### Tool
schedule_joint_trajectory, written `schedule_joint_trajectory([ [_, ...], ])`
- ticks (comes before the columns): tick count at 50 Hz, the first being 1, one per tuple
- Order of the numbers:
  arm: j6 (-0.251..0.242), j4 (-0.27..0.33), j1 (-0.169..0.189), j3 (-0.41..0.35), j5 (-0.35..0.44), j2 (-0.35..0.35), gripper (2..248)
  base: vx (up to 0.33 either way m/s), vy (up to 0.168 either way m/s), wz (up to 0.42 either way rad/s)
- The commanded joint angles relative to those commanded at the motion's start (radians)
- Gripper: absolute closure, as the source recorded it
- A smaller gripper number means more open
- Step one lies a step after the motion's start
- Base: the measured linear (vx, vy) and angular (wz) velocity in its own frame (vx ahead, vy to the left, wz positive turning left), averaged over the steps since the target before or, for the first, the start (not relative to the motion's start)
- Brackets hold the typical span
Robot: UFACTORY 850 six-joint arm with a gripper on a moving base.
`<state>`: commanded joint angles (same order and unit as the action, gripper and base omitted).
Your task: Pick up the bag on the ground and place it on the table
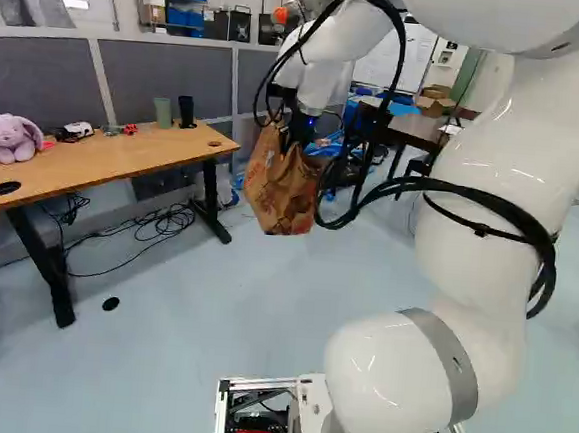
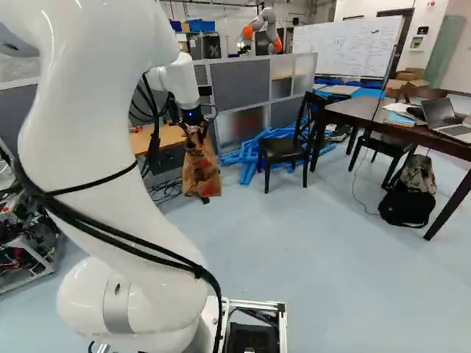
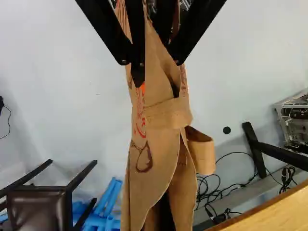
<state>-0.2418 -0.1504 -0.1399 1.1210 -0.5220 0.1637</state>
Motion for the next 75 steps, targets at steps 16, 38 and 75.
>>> schedule_joint_trajectory([
  [16,0.000,0.000,0.001,0.006,0.000,-0.035,229,0.000,0.000,0.000],
  [38,0.000,0.000,0.003,0.033,-0.043,-0.064,229,0.000,0.000,0.000],
  [75,0.000,0.000,0.008,0.101,-0.175,-0.093,229,0.000,0.000,0.000],
])
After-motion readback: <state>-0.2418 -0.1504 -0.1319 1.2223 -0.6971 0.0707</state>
